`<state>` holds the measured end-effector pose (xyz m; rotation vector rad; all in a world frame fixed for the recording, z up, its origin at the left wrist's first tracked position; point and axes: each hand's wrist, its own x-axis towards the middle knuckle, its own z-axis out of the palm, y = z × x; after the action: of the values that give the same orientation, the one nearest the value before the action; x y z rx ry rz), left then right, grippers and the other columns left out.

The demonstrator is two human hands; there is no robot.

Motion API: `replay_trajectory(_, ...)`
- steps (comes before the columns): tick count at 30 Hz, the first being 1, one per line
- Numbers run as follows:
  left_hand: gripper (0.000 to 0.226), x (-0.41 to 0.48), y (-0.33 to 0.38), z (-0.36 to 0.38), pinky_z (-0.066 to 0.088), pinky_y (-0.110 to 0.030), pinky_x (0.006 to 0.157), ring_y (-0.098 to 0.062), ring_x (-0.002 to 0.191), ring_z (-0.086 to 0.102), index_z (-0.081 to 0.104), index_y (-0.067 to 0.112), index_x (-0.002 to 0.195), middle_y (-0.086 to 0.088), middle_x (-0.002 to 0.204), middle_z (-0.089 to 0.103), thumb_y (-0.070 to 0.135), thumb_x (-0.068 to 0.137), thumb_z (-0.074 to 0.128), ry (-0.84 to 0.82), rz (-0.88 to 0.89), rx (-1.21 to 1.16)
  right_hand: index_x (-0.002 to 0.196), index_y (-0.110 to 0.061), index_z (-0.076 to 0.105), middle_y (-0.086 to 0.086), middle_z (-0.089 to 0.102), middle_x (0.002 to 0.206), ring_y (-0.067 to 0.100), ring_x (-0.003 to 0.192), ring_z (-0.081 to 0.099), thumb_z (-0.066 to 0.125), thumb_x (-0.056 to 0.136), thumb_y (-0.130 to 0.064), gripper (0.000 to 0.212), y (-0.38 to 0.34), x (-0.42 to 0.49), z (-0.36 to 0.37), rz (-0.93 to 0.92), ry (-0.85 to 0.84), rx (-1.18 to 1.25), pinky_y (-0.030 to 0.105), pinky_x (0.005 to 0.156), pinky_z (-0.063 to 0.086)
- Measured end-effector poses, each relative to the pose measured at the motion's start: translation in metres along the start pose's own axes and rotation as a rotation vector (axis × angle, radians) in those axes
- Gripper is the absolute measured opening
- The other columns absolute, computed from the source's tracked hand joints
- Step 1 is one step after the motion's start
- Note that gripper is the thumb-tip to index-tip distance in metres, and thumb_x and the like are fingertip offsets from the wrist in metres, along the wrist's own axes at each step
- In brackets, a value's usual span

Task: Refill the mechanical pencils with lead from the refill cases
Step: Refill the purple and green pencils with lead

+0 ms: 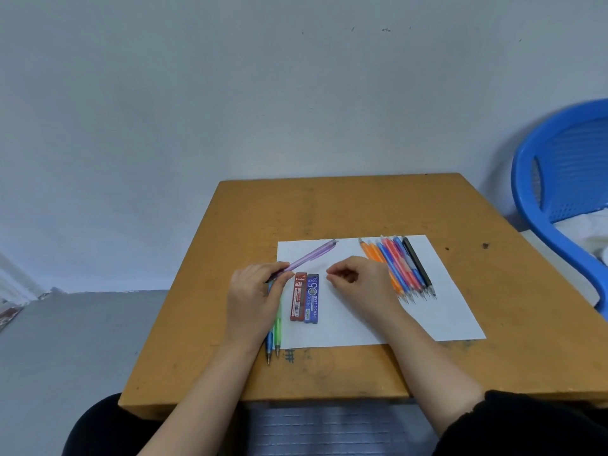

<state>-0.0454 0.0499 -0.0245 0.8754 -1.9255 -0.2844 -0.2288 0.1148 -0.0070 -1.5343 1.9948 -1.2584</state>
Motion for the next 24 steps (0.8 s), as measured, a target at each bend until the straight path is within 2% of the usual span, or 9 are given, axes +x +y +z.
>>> replay_trajectory(7, 0.029, 0.0003, 0.0004, -0.0002, 0.042, -0.028, 0.076, -0.003, 0.084, 0.057, 0.075, 0.014, 0.093, 0.007, 0.089, 0.073, 0.036, 0.086, 0.057, 0.01, -0.019, -0.016, 0.087, -0.012, 0.075, -0.009, 0.062, 0.072, -0.006, 0.064, 0.055, 0.07, 0.08, -0.005, 0.011, -0.0032, -0.0021, 0.0001, -0.03, -0.055, -0.062, 0.006, 0.064, 0.041)
replay_trajectory(13, 0.017, 0.0006, 0.0022, -0.0007, 0.041, -0.028, 0.075, -0.003, 0.087, 0.055, 0.075, 0.013, 0.093, 0.005, 0.088, 0.073, 0.024, 0.082, 0.068, 0.001, -0.016, 0.018, 0.102, -0.017, 0.07, -0.009, 0.063, 0.075, -0.007, 0.068, 0.055, 0.068, 0.081, -0.002, 0.026, -0.002, -0.0021, 0.0003, -0.023, -0.082, -0.015, 0.006, 0.064, 0.043)
replay_trajectory(15, 0.02, 0.0005, 0.0014, -0.0007, 0.041, -0.028, 0.075, -0.003, 0.087, 0.055, 0.075, 0.013, 0.093, 0.005, 0.088, 0.073, 0.029, 0.084, 0.066, -0.004, -0.013, 0.019, 0.105, -0.019, 0.068, -0.009, 0.065, 0.077, -0.006, 0.069, 0.056, 0.07, 0.081, -0.005, 0.028, -0.0005, -0.0021, 0.0011, -0.014, -0.077, -0.004, 0.007, 0.064, 0.045)
replay_trajectory(19, 0.03, 0.0007, -0.0005, -0.0005, 0.041, -0.028, 0.076, -0.003, 0.086, 0.056, 0.074, 0.014, 0.094, 0.006, 0.088, 0.072, 0.037, 0.086, 0.056, -0.012, -0.004, 0.009, 0.108, -0.023, 0.066, -0.009, 0.065, 0.083, 0.0, 0.069, 0.057, 0.074, 0.08, -0.011, 0.032, 0.0009, -0.0005, -0.0008, 0.026, -0.011, 0.07, 0.011, 0.065, 0.048)
replay_trajectory(22, 0.031, 0.0006, -0.0014, 0.0003, 0.039, -0.027, 0.075, -0.004, 0.084, 0.055, 0.074, 0.014, 0.093, 0.006, 0.087, 0.072, 0.038, 0.086, 0.055, -0.021, 0.001, 0.012, 0.108, -0.018, 0.067, -0.004, 0.067, 0.086, 0.006, 0.075, 0.061, 0.071, 0.082, -0.008, 0.028, 0.0023, 0.0019, -0.0053, 0.039, 0.096, 0.232, 0.016, 0.072, 0.052)
replay_trajectory(24, 0.031, 0.0006, -0.0024, 0.0006, 0.039, -0.026, 0.075, -0.003, 0.084, 0.055, 0.074, 0.014, 0.093, 0.007, 0.088, 0.072, 0.038, 0.086, 0.055, -0.028, 0.002, 0.016, 0.105, -0.017, 0.068, 0.0, 0.068, 0.086, 0.007, 0.075, 0.063, 0.067, 0.085, -0.006, 0.023, 0.0034, 0.0035, -0.0071, 0.049, 0.166, 0.345, 0.019, 0.071, 0.054)
